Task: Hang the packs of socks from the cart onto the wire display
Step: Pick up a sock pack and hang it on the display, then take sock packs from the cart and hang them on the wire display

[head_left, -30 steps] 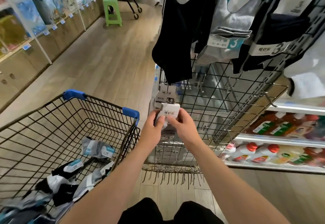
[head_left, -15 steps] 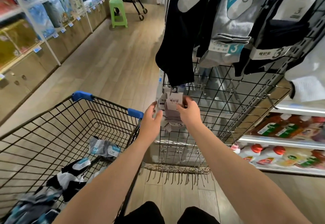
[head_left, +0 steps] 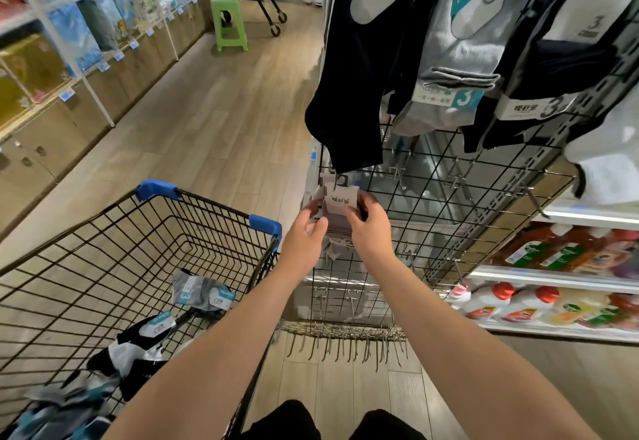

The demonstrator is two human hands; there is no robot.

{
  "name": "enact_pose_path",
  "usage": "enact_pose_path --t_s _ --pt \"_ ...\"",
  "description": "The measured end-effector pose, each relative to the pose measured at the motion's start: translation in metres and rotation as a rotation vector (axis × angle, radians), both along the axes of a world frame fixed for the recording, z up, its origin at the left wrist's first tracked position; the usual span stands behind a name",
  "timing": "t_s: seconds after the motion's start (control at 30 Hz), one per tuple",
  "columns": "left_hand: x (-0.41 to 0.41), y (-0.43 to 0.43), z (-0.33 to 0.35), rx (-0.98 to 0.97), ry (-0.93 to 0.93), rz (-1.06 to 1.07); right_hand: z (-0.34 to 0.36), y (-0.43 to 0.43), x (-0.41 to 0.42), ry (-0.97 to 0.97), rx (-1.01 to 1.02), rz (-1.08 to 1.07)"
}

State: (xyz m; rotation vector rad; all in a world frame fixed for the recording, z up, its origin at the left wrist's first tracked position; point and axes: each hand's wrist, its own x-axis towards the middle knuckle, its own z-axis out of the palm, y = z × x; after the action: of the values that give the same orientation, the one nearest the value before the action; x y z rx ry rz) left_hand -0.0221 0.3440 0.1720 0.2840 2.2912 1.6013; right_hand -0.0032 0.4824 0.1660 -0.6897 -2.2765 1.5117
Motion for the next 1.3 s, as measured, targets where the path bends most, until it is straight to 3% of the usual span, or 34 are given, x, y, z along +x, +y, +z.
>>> enact_pose_path --t_s 0.57,0.83,0.93,1.13,1.3 --pt "-0.014 0.010 0.003 0.029 -0.031 0.053 -0.001 -0.004 -0.024 -0.161 -0.002 -0.021" --pt "0.009 -0.007 0.032 -0.004 -0.080 0.053 0.016 -0.024 0.014 -0.126 -0.048 -0.189" --pt "0.029 -0.033 0.040 -0.091 -0.041 0.106 0.024 -0.047 0.045 -0.109 0.004 -0.081" --pt "0.085 -0.125 0.024 -0.206 -0.101 0.328 0.044 -0.110 0.084 -0.374 -0.016 0.434" --pt "0.123 -0.208 -0.022 -0.244 -0.342 0.540 0.032 -0.187 0.070 -0.488 -0.072 0.623"
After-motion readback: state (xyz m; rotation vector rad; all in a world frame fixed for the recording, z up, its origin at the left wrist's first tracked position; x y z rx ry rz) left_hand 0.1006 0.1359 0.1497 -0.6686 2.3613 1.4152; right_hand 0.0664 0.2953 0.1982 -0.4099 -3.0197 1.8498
